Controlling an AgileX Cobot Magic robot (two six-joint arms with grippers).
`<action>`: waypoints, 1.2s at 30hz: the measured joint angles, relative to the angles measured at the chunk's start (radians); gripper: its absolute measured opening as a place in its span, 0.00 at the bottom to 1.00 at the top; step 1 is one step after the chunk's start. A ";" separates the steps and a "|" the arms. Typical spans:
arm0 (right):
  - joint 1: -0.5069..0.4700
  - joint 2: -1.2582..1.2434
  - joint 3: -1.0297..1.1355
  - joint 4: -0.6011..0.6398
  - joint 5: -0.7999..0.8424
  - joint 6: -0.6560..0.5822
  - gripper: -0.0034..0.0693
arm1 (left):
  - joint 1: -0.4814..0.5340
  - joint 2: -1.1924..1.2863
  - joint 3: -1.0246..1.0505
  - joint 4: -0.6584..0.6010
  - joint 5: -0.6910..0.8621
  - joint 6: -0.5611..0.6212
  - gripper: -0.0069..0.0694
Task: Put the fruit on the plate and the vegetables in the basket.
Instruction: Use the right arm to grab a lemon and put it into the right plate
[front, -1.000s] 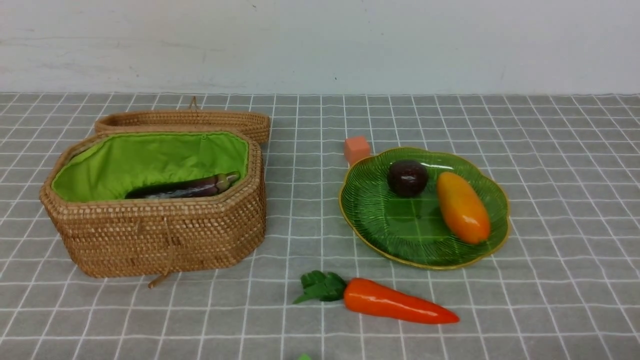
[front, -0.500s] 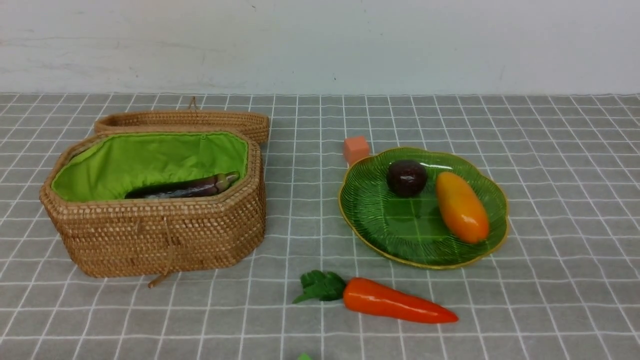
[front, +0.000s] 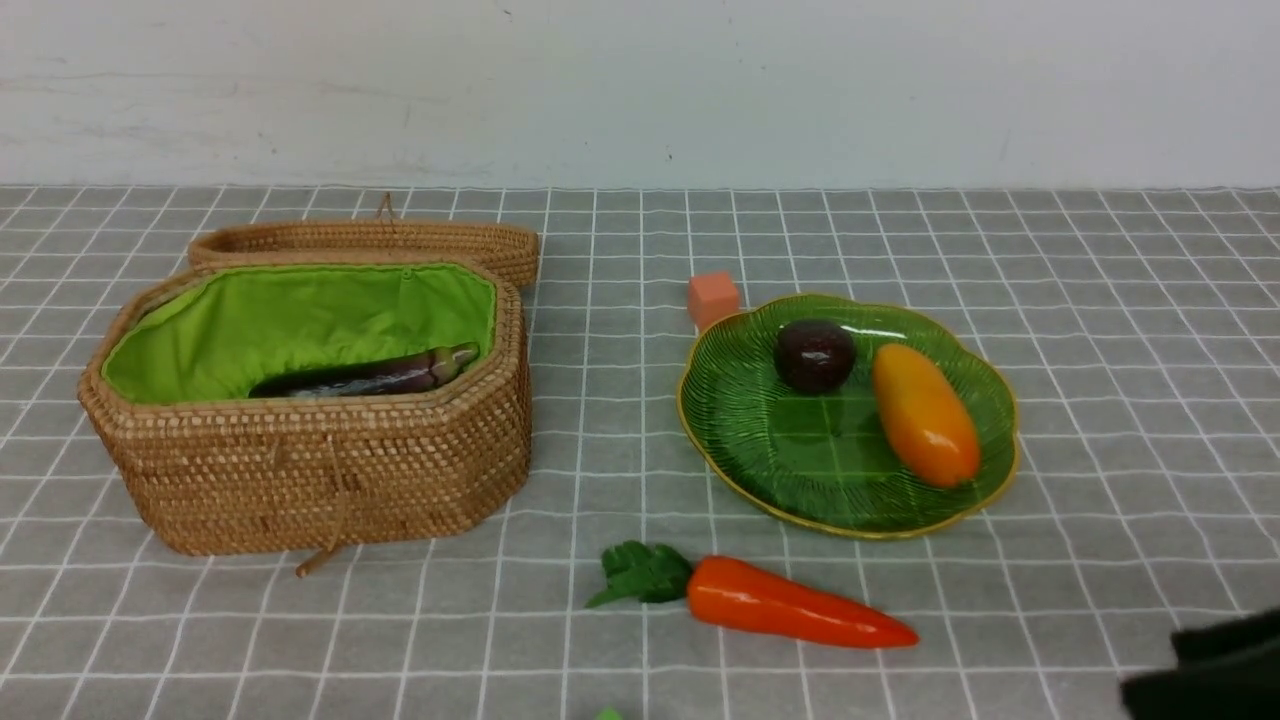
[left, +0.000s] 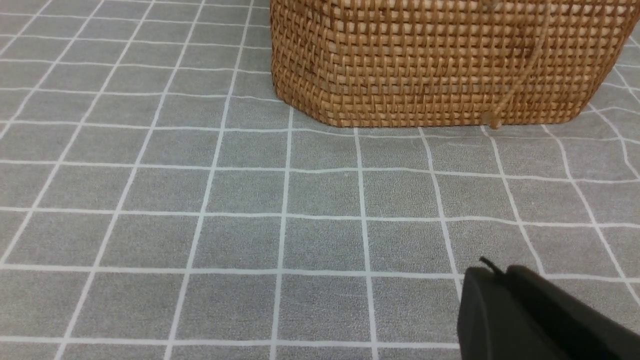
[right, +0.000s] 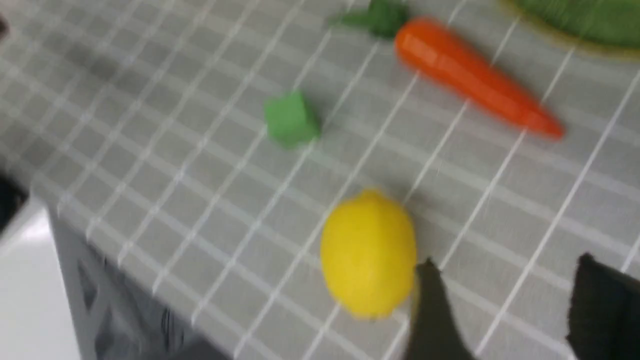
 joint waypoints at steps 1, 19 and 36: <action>0.035 0.017 0.000 -0.023 0.002 0.015 0.69 | 0.000 0.000 0.000 0.000 0.000 0.000 0.13; 0.651 0.537 -0.002 -0.414 -0.391 0.621 0.88 | 0.000 0.000 0.000 0.000 0.000 0.000 0.15; 0.654 0.715 -0.065 -0.427 -0.406 0.639 0.85 | 0.000 0.000 0.000 0.001 0.000 0.000 0.18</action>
